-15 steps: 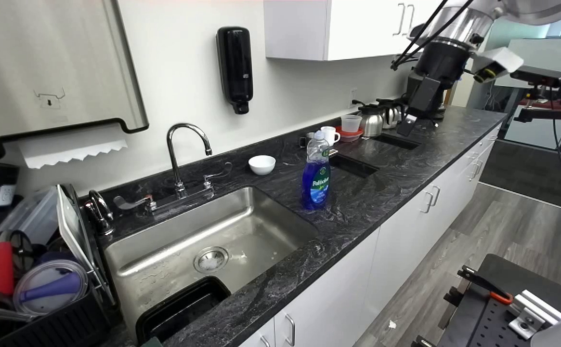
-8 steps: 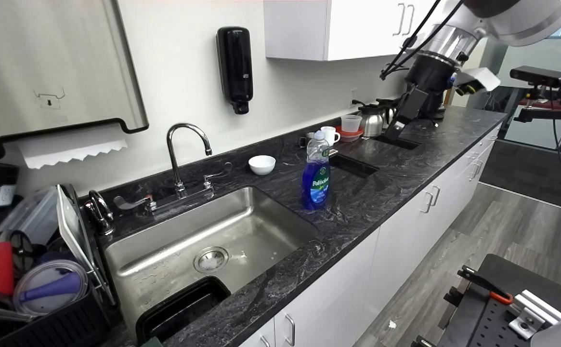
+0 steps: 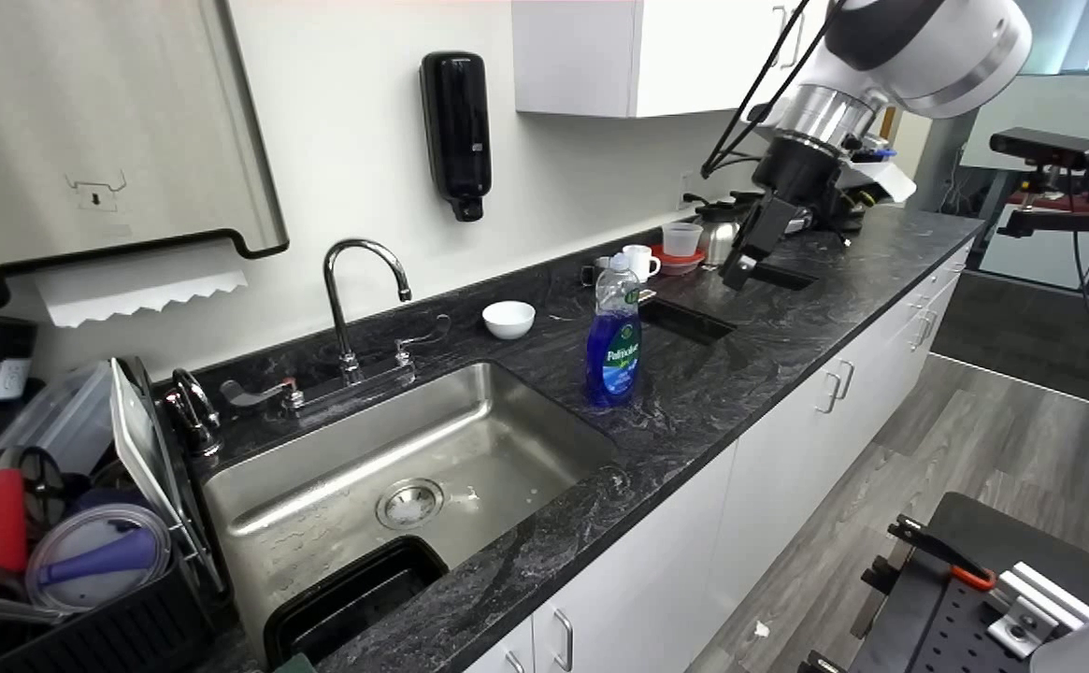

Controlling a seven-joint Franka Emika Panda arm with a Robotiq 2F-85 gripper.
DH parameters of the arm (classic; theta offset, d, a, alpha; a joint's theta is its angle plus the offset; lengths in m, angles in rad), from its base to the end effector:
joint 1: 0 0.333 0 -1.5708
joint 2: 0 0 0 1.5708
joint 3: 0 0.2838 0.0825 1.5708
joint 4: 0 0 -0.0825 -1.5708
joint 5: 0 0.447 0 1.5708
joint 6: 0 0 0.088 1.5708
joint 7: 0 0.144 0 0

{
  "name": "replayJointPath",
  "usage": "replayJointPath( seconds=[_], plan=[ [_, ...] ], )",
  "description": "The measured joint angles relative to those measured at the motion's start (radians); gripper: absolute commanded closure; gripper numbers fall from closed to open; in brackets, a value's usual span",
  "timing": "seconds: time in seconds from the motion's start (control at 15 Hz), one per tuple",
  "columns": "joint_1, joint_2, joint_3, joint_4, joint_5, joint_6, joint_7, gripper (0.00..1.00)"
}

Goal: Pour some dish soap in the sink

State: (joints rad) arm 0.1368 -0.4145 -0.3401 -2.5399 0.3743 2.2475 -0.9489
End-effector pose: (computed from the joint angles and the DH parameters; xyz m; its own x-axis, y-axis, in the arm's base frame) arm 0.4878 -0.0643 0.3243 0.8180 0.4422 0.3678 0.5393 -0.8120 -0.2231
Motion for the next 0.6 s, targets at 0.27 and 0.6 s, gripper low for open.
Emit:
replayJointPath(
  seconds=[0.27, 0.6],
  plan=[
    [-0.005, 0.070, 0.000, 0.061, 0.040, 0.000, -0.053, 0.00],
    [-0.022, 0.093, 0.016, 0.099, 0.048, -0.001, -0.044, 0.00]
  ],
)
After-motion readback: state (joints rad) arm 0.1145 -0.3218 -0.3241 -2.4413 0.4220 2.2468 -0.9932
